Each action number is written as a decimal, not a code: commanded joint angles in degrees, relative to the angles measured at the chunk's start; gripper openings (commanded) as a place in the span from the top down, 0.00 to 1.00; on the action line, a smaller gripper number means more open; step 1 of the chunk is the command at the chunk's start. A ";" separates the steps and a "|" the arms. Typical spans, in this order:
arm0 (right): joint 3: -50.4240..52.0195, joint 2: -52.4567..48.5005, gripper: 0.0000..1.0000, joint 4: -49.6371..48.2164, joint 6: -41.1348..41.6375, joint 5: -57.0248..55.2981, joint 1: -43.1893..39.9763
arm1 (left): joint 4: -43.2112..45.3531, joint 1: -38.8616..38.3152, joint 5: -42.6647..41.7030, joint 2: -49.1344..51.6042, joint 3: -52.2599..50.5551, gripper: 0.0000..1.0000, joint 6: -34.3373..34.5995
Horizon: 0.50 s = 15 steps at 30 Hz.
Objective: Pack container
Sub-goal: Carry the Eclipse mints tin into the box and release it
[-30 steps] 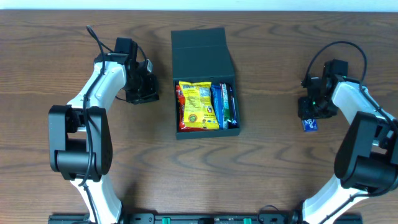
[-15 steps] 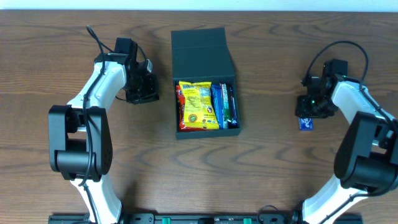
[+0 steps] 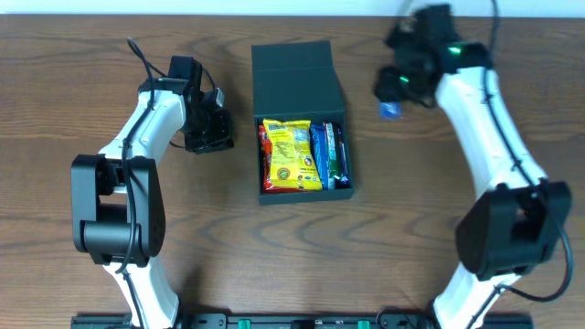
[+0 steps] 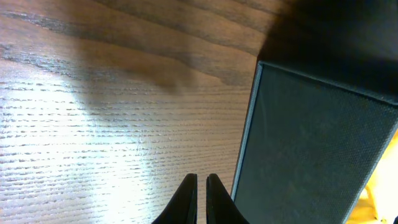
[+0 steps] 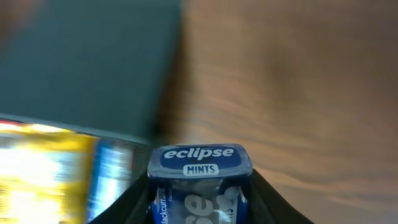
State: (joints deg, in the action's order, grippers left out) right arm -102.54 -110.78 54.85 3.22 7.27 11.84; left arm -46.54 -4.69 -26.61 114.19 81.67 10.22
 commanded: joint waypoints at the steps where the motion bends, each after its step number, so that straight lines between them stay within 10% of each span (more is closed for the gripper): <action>1: -1.66 -0.22 0.99 1.29 8.66 -1.99 5.84 | -0.39 0.13 0.22 -1.05 1.01 0.92 -1.22; 15: -1.64 -9.99 0.99 9.60 13.92 -1.07 15.04 | -1.03 0.15 0.22 -1.05 1.01 0.92 -1.44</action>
State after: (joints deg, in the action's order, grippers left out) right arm -103.74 -119.87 63.96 14.94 5.98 26.50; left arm -47.35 -4.69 -26.59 114.19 81.67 10.20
